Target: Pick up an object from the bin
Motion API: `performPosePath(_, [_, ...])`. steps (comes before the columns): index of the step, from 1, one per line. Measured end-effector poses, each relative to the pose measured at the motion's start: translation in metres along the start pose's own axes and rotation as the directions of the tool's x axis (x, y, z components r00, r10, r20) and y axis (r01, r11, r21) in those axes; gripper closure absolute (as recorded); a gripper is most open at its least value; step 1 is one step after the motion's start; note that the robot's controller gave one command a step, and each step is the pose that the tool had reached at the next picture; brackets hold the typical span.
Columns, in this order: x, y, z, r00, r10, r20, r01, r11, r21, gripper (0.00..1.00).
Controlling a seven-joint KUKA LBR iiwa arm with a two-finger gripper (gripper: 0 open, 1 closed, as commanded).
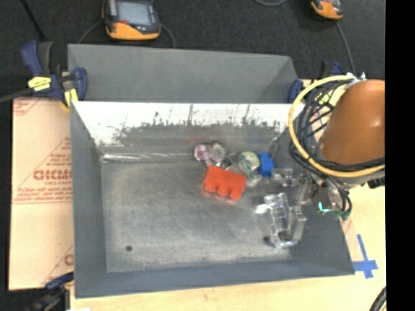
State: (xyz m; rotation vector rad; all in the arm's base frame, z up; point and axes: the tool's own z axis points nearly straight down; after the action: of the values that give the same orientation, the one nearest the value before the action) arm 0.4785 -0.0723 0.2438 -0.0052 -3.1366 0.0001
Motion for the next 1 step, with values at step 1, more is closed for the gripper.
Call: performPosePath(1, [-0.0356, -0.0395, 0.0963, 1.0, -0.002, 0.002, 0.002, 1.0, 0.001, 0.0])
